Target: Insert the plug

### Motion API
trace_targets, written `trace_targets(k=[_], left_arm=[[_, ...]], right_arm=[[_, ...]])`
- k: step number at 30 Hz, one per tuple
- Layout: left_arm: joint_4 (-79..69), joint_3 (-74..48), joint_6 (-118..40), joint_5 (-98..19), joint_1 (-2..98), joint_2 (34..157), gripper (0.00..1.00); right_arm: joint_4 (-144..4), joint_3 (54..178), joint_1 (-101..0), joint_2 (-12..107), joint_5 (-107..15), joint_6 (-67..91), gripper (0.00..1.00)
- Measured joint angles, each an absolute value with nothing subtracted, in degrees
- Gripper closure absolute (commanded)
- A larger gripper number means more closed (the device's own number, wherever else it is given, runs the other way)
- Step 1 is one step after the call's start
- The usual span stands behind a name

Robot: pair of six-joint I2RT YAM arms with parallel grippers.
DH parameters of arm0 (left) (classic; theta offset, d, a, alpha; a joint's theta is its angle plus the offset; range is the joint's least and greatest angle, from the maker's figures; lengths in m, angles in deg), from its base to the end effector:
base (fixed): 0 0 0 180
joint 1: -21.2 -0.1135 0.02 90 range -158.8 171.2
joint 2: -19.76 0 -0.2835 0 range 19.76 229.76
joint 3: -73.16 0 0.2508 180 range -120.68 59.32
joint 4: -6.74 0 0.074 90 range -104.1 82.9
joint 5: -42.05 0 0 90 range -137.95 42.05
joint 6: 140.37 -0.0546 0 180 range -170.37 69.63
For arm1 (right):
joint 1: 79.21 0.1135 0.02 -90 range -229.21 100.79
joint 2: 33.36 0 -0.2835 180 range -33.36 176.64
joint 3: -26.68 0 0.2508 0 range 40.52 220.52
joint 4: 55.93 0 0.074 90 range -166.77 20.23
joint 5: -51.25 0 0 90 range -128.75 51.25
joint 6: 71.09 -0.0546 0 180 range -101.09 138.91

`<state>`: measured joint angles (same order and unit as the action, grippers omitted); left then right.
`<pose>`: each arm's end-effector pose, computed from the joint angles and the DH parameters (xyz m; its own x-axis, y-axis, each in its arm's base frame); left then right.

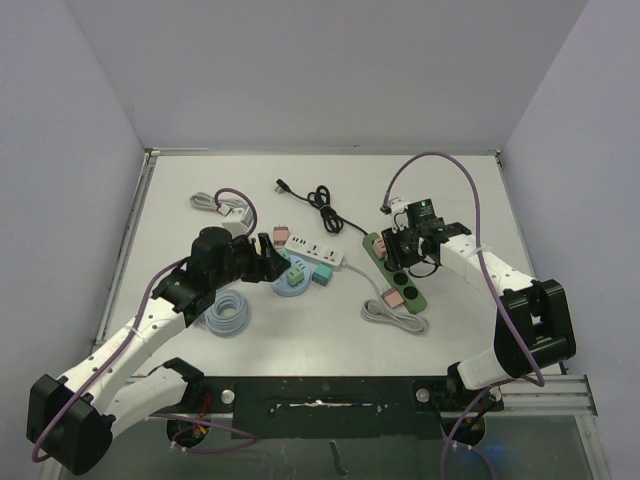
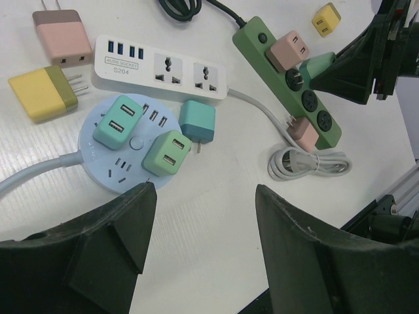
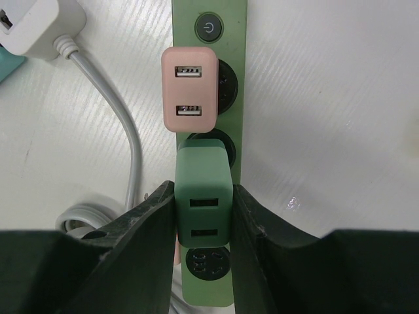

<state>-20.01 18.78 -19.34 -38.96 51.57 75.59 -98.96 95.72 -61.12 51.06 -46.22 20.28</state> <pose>0.1892 -0.1207 0.2813 -0.6680 -0.1987 -0.7171 0.3196 0.7937 -0.5176 0.2843 0.1003 0.2200 -0.8006 -0.2865 -0.5263 -0.3919 0.9148 0.0982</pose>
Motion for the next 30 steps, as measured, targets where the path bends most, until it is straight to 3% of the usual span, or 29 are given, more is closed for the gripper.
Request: trace_targets(k=[30], left_arm=[[-20.3, 19.1, -19.4, -40.2, 51.5, 72.4, 0.4]], right_arm=[[-103.2, 101.6, -58.8, 58.1, -42.7, 20.9, 1.0]])
